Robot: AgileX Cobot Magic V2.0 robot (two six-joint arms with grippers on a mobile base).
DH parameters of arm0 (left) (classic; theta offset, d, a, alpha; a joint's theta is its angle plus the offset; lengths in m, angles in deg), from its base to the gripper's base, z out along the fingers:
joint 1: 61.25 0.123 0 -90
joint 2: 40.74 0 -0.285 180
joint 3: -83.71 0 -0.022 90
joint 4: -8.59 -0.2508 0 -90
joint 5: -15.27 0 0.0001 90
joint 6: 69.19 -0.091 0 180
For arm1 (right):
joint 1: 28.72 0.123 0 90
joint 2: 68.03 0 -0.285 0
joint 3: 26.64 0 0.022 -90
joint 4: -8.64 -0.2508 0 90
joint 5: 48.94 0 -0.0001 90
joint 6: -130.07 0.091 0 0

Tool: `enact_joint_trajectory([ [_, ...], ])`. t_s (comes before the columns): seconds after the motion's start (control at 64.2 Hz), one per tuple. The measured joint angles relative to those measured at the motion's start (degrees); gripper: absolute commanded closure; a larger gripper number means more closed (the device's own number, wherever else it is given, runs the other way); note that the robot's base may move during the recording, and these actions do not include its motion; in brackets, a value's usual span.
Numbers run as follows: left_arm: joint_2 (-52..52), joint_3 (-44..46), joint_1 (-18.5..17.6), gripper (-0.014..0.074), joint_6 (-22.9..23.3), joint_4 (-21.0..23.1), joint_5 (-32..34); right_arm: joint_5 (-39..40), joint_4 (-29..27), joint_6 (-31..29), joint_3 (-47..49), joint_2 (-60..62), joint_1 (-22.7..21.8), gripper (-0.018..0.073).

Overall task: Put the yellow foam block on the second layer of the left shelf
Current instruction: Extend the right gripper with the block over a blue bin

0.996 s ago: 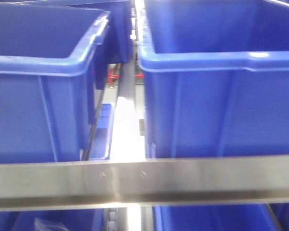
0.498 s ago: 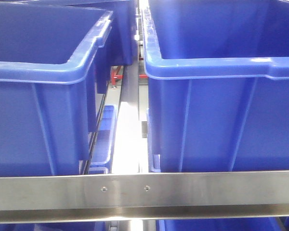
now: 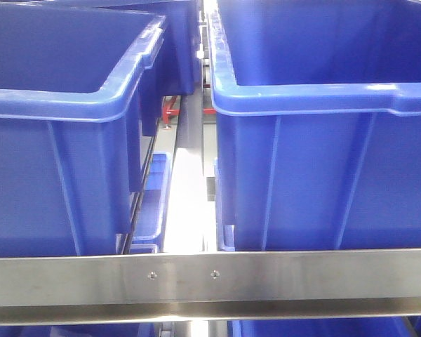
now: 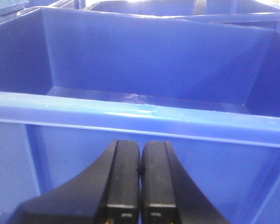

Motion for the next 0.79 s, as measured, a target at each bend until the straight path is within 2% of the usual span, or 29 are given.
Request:
enact_joint_trajectory([
  [0.342, 0.0, 0.0, 0.0, 0.046, 0.0, 0.0, 0.0, 12.6, 0.5, 0.0, 0.0, 0.0, 0.0, 0.0282],
  [0.794, 0.0, 0.0, 0.0, 0.046, 0.0, 0.0, 0.0, 16.7, 0.7, 0.0, 0.0, 0.0, 0.0, 0.0282],
])
